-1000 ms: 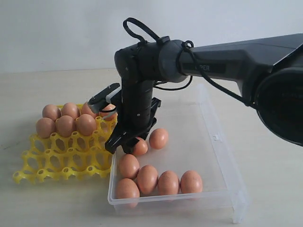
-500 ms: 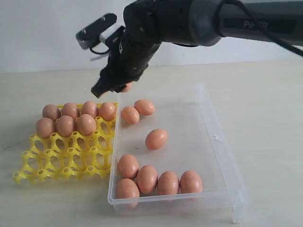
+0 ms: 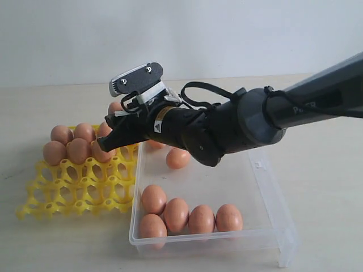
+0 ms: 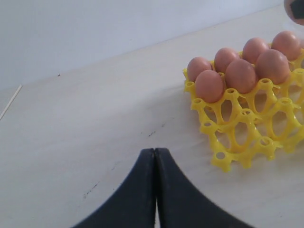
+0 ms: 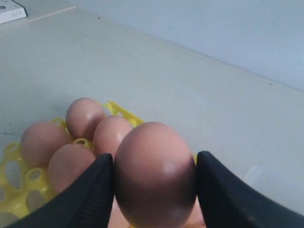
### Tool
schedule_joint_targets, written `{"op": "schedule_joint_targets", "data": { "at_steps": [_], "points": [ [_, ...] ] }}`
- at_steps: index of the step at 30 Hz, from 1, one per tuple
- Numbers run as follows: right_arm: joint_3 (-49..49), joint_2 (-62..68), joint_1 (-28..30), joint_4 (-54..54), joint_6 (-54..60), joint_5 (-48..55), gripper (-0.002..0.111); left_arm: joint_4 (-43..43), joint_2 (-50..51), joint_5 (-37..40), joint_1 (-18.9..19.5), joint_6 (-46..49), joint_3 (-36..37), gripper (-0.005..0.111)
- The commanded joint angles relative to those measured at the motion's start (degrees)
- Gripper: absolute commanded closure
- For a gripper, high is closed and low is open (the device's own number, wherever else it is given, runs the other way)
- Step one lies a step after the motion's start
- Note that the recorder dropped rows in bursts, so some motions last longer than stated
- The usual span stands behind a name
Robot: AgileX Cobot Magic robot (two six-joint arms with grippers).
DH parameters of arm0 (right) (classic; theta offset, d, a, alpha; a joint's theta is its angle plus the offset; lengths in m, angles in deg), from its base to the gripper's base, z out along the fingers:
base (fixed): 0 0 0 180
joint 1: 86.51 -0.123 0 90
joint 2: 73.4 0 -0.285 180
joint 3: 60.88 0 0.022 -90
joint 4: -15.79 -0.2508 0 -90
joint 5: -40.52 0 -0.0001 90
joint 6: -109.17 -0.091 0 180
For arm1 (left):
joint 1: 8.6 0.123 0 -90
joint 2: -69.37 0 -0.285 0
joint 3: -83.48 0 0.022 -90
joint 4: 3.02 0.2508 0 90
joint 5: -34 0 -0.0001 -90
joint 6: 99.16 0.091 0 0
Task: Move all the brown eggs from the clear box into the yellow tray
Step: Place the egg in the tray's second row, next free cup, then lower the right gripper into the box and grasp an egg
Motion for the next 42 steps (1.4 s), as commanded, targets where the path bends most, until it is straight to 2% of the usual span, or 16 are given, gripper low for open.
{"op": "schedule_joint_targets", "data": {
  "at_steps": [1, 13, 15, 19, 20, 22, 28, 32, 38, 40, 42],
  "points": [
    [-0.83, 2.01, 0.05, -1.10, -0.11, -5.24, 0.108, 0.00, -0.35, -0.43, -0.11, -0.28, -0.23, 0.107],
    [-0.83, 5.15, 0.05, -0.96, -1.32, -5.52, 0.093, 0.00, -0.35, -0.43, -0.11, -0.28, -0.23, 0.107],
    [-0.83, 5.48, 0.05, -0.96, -1.32, -5.10, 0.083, 0.00, -0.35, -0.43, -0.11, -0.28, -0.23, 0.107],
    [-0.83, 5.50, 0.05, -0.72, -1.32, -3.76, 0.048, 0.00, -0.35, -0.43, -0.11, -0.28, -0.23, 0.107],
    [-0.83, 5.50, 0.05, -0.72, -1.66, -3.52, 0.043, 0.00, -0.35, -0.43, -0.11, -0.28, -0.23, 0.107],
    [-0.83, 5.50, 0.05, -0.72, -1.66, -2.64, 0.041, 0.00, -0.35, -0.43, -0.11, -0.28, -0.23, 0.107],
    [-0.83, 2.78, 0.05, -0.85, -1.55, 2.12, 0.044, 0.00, -0.35, -0.43, -0.11, -0.28, -0.23, 0.107],
    [-0.59, -6.39, 0.05, -0.85, -1.13, 16.20, 0.048, 0.00, -0.35, -0.43, -0.11, -0.28, -0.23, 0.107],
    [5.45, -17.17, 0.05, -2.37, -3.78, 54.68, 0.064, 0.00, -0.35, -0.43, -0.11, -0.28, -0.23, 0.107],
    [6.99, -17.66, 0.05, -5.58, -4.20, 64.43, 0.062, 0.00, -0.35, -0.43, -0.11, -0.28, -0.23, 0.107],
    [6.96, -17.50, 0.05, -9.27, -4.20, 69.22, 0.055, 0.00, -0.35, -0.43, -0.11, -0.28, -0.23, 0.107]
  ]
}}
